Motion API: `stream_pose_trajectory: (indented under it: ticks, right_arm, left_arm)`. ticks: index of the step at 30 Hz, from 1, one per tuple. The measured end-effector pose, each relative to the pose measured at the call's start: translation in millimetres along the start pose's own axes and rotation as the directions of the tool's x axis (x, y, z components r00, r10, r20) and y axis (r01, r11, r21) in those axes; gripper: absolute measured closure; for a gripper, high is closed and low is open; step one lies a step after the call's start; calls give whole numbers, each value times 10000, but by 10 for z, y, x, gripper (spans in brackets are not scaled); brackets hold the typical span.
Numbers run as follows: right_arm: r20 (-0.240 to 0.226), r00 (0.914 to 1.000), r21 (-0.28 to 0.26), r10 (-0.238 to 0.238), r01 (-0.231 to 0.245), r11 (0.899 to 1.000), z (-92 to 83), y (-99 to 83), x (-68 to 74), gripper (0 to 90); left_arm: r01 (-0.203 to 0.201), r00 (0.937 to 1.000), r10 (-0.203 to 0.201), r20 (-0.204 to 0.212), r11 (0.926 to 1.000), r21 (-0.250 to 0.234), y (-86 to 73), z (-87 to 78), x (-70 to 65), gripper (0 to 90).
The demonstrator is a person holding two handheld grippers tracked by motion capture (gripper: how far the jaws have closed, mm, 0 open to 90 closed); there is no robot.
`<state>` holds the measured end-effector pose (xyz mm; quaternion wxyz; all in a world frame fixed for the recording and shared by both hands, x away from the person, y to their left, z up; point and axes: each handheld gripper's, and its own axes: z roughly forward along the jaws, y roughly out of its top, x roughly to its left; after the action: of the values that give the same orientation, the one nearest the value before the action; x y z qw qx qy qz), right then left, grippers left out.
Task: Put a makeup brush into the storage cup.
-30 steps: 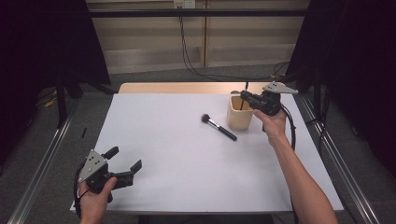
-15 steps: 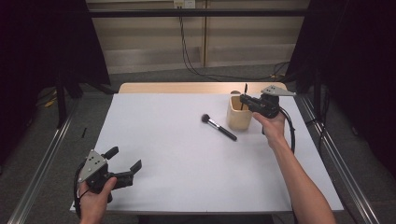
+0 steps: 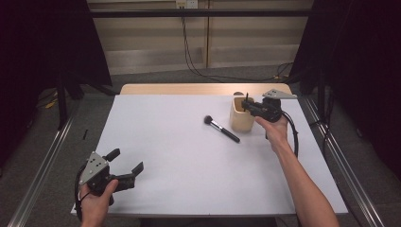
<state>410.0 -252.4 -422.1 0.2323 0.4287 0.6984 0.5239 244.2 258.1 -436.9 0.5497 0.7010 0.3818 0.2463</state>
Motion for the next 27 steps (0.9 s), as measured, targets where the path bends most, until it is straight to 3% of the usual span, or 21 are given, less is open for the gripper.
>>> stream_pose_trajectory:
  ticks: [11, 23, 27]
  right_arm:
    - [258, 9996, -162, 118, -114, 9998, -54, -15, 3, 554]
    - [588, 9981, -687, 177, -137, 9975, -193, -26, 63, 118]
    - [555, 9984, -748, 97, -55, 9972, -258, -41, 86, 63]
  left_arm:
    - [34, 10000, -34, 7, 10000, -15, 0, 5, 2, 23]
    - [0, 10000, 0, 22, 10000, -60, 5, 0, 4, 23]
    - [17, 10000, -17, 27, 10000, -85, 7, -2, 1, 23]
